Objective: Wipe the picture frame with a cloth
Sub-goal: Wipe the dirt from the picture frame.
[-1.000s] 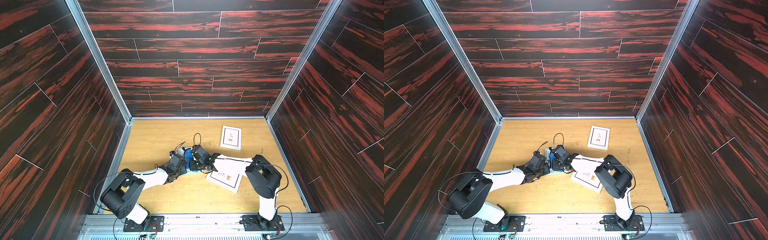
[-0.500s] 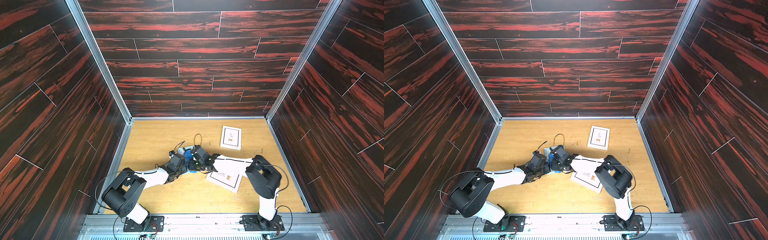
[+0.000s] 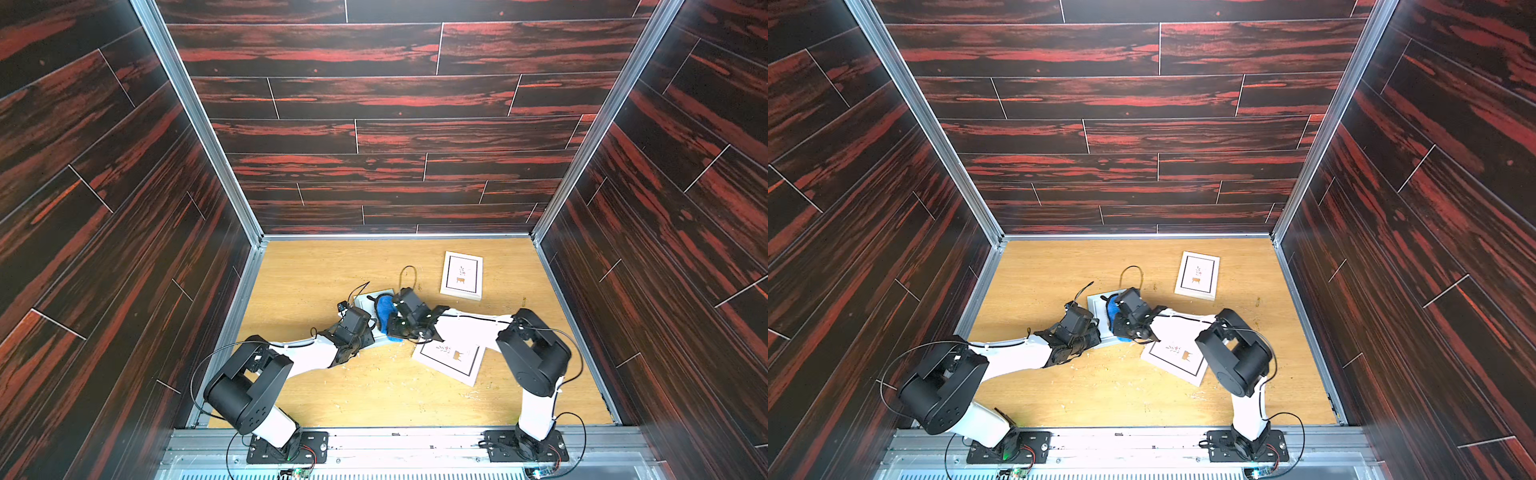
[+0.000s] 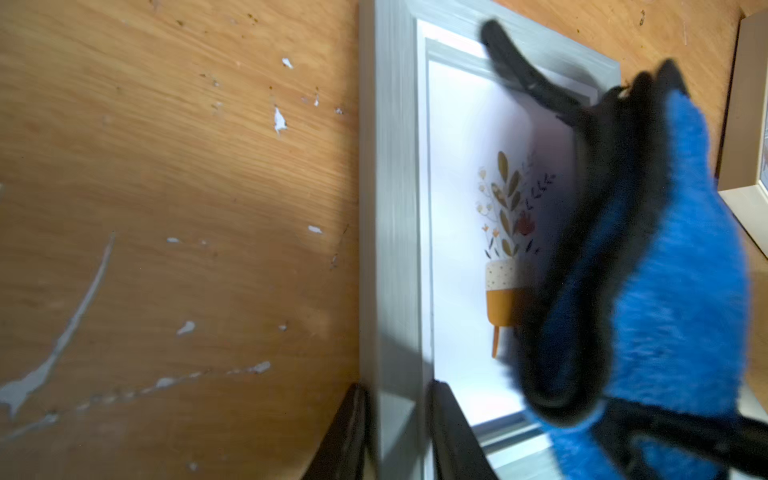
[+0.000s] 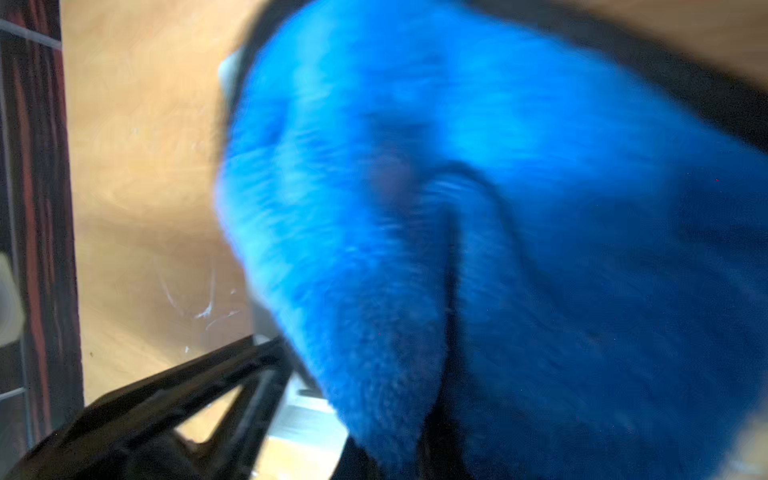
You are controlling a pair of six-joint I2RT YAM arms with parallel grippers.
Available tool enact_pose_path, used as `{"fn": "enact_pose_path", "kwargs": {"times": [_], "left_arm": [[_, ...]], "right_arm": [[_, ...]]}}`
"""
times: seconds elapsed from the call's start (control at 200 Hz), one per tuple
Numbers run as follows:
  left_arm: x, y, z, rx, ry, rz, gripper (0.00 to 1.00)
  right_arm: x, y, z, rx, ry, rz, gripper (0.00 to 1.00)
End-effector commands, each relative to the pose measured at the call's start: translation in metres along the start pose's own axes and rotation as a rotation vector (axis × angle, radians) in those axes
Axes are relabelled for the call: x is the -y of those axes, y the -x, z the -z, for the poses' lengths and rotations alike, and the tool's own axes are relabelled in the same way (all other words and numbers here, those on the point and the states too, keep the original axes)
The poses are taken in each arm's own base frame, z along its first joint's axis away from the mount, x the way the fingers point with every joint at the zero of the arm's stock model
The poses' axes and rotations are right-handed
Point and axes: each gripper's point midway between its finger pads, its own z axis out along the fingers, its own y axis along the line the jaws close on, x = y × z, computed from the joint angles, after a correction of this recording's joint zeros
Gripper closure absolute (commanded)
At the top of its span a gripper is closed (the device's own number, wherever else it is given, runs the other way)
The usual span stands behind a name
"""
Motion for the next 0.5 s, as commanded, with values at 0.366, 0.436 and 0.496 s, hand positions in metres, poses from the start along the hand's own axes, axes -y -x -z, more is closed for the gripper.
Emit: {"fn": "enact_pose_path", "kwargs": {"times": [0.366,0.436,0.496], "left_arm": [[-0.035,-0.036,-0.006,-0.131,0.113,-0.059,0.77],[-0.036,-0.035,-0.005,-0.129,0.117,-0.074,0.77],[-0.037,-0.034,-0.004,-0.122,0.123,-0.083,0.77]], "right_arm": [[0.027,0.035,-0.030,-0.028,-0.152,0.145,1.00],[0.025,0.012,-0.015,-0.037,-0.140,0.171,1.00],[0.029,-0.005,-0.008,-0.057,-0.149,0.179,1.00]]}}
